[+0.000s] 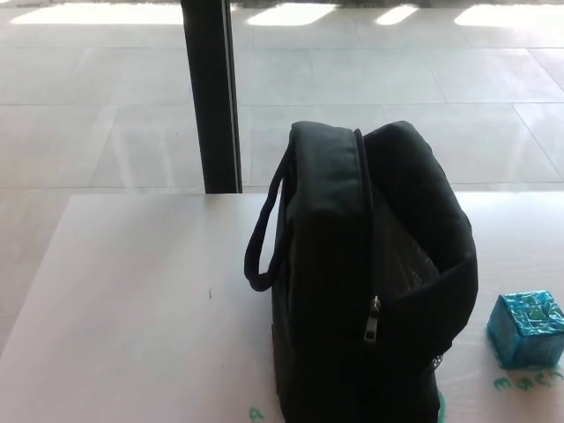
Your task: The robot uses its right hand to pick up the cube kept on the middle of the desk and put it inside the bag next to it
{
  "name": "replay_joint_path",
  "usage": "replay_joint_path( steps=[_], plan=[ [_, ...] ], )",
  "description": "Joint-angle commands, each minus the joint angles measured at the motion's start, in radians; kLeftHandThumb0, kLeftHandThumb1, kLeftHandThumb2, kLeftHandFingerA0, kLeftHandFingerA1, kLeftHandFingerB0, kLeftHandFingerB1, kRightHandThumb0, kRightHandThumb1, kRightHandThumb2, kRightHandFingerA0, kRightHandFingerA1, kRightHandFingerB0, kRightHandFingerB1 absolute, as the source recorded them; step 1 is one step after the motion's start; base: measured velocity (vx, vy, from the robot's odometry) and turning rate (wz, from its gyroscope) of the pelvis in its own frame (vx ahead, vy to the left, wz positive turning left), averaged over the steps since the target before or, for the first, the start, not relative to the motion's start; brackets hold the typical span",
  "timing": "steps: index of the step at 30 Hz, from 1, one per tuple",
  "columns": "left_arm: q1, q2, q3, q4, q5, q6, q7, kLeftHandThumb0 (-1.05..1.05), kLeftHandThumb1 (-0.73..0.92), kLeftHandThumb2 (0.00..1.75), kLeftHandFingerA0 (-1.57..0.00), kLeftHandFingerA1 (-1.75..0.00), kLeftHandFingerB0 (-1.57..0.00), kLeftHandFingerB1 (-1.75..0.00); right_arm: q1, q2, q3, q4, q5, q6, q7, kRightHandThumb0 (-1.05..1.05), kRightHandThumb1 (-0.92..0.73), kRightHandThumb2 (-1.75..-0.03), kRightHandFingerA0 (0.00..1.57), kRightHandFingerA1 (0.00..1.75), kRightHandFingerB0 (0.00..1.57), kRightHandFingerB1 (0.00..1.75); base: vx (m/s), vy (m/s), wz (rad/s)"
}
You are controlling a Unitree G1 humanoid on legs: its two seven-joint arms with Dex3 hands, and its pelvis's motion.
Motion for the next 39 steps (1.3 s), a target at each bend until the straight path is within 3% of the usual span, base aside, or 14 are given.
replay_joint_path(
  steps=[1,2,3,4,13,14,16,17,24,25,27,28,30,39],
  plan=[
    [0.016,0.034,0.058,-0.057,-0.150,0.138,-0.144,-0.41,0.33,0.95,-0.05,-0.55,0.00,-0.50,0.025,-0.039,-0.112,-0.085,0.157,0.053,0.103,-0.92,-0.73,-1.10,0.02,0.42,0.00,0.08,0.00,0.000,0.00],
    [0.017,0.034,0.059,-0.060,-0.150,0.141,-0.145,-0.41,0.33,0.95,-0.05,-0.55,0.00,-0.50,0.025,-0.038,-0.115,-0.088,0.155,0.056,0.105,-0.92,-0.73,-1.10,0.02,0.42,0.00,0.08,0.00,0.000,0.00],
    [0.011,0.032,0.063,-0.061,-0.155,0.165,-0.138,-0.40,0.35,0.96,-0.05,-0.55,0.00,-0.50,0.005,-0.027,-0.162,-0.088,0.191,0.092,0.079,-0.81,-0.87,-0.65,0.01,0.41,0.00,0.17,0.00,0.000,0.00],
    [-0.009,0.036,0.062,-0.049,-0.151,0.168,-0.134,-0.40,0.35,0.97,-0.05,-0.55,0.00,-0.50,-0.043,-0.038,-0.202,-0.071,0.209,0.111,0.037,-0.92,-0.73,-1.10,0.00,0.33,0.00,0.06,0.00,0.000,0.00],
    [-0.012,0.056,0.045,-0.022,-0.127,0.150,-0.143,-0.41,0.34,0.97,-0.05,-0.55,-0.01,-0.50,-0.216,-0.108,-0.399,-0.173,0.189,0.321,-0.192,-0.76,-0.60,-0.94,0.01,0.16,0.09,0.18,0.00,0.000,0.00],
    [0.001,0.055,0.045,-0.027,-0.125,0.147,-0.142,-0.76,0.63,0.58,-0.12,-0.52,-0.18,-0.40,-0.236,-0.121,-0.420,-0.169,0.210,0.378,-0.196,-0.78,-0.55,-0.87,0.00,0.12,0.09,0.16,0.00,0.000,0.00],
    [0.012,0.052,0.044,-0.026,-0.123,0.141,-0.145,-0.76,0.63,0.58,-0.13,-0.53,-0.18,-0.41,-0.242,-0.125,-0.428,-0.146,0.220,0.413,-0.182,-0.67,-0.56,-0.92,0.00,0.25,0.00,0.23,0.00,0.000,0.00],
    [0.016,0.053,0.044,-0.022,-0.124,0.142,-0.150,-0.41,0.33,0.96,-0.05,-0.55,0.00,-0.50,-0.235,-0.127,-0.425,-0.133,0.214,0.422,-0.170,-0.75,-0.56,-0.90,0.00,0.20,0.02,0.10,0.00,0.000,0.00],
    [0.024,0.047,0.059,-0.039,-0.148,0.198,-0.136,-0.40,0.40,0.99,-0.05,-0.55,0.00,-0.49,-0.266,-0.107,-0.428,-0.021,0.187,0.413,-0.240,-0.88,-0.63,-0.93,0.00,0.12,0.00,0.03,0.00,0.000,0.00],
    [0.022,0.046,0.058,-0.035,-0.142,0.193,-0.128,-0.69,0.62,0.58,-0.12,-0.51,-0.18,-0.39,-0.315,-0.117,-0.440,-0.004,0.195,0.414,-0.271,-0.90,-0.64,-0.93,0.00,0.06,0.00,0.00,0.00,0.000,0.00],
    [0.018,0.047,0.057,-0.033,-0.141,0.195,-0.127,-0.69,0.62,0.58,-0.12,-0.51,-0.18,-0.39,-0.321,-0.119,-0.441,0.005,0.192,0.413,-0.273,-0.90,-0.64,-0.93,0.00,0.06,0.00,0.00,0.00,0.000,0.00],
    [0.020,0.050,0.051,-0.034,-0.135,0.188,-0.131,-0.40,0.37,0.98,-0.05,-0.55,-0.01,-0.49,-0.334,-0.123,-0.441,-0.002,0.189,0.417,-0.281,-0.74,-0.77,-0.63,0.00,0.13,0.00,0.16,0.00,0.000,0.00],
    [0.026,0.055,0.051,-0.040,-0.136,0.184,-0.141,-0.40,0.37,0.98,-0.05,-0.55,0.00,-0.49,-0.463,-0.144,-0.447,-0.087,0.208,0.448,-0.334,-0.91,-0.65,-0.95,0.00,0.06,0.00,0.05,0.00,0.000,0.00],
    [0.019,0.056,0.044,-0.011,-0.124,0.156,-0.139,-0.74,0.61,0.58,-0.14,-0.53,-0.19,-0.40,-0.713,-0.244,-0.230,-0.116,0.162,0.429,-0.196,-0.95,-0.68,-0.99,0.00,0.09,0.00,0.00,0.00,0.000,0.00]
  ],
)
